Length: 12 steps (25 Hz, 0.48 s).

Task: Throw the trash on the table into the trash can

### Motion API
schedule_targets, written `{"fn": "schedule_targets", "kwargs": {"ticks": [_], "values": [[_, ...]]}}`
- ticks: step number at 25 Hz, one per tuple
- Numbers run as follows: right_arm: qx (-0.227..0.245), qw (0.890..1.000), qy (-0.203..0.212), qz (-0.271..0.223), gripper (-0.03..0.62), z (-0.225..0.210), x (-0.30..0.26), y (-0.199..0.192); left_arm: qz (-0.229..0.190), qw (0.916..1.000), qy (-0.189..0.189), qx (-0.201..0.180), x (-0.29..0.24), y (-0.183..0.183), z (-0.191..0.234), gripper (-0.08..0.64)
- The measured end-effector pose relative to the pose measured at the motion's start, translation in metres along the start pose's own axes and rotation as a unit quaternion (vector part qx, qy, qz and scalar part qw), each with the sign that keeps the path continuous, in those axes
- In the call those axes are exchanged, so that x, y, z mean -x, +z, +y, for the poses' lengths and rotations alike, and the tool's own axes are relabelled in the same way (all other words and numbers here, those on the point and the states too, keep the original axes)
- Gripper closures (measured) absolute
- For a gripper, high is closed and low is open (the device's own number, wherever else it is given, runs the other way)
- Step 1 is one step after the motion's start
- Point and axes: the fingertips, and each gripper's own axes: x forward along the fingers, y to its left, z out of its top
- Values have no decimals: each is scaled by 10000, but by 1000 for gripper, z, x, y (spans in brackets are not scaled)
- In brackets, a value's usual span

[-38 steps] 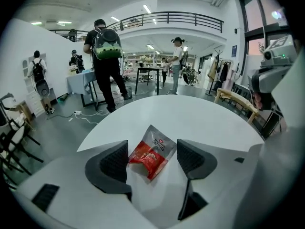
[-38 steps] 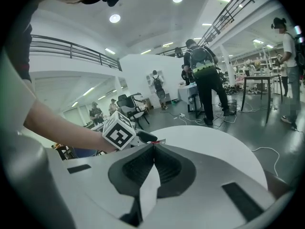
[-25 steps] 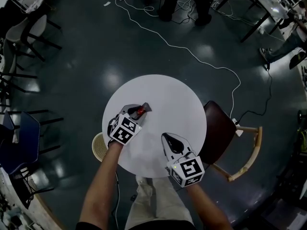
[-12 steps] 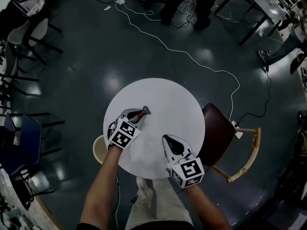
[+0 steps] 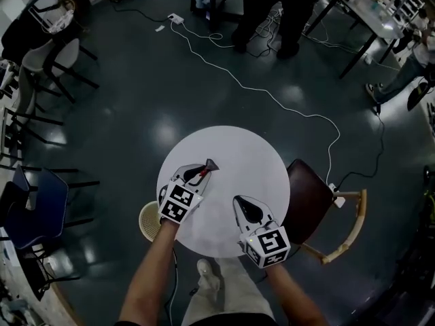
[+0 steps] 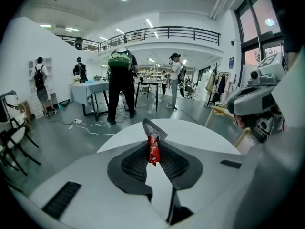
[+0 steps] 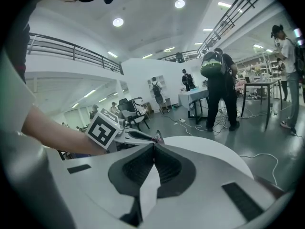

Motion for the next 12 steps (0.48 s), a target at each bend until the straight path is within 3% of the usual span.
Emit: {"fn": "schedule_targets", "kwargs": {"ticks": [5, 12], "values": [[116, 9999, 19, -98, 574, 15, 16, 19, -246, 9996, 115, 116, 32, 18, -8, 486], [230, 9996, 5, -157, 574, 38, 47, 39, -749, 9950, 225, 617, 89, 54, -30, 486]]}}
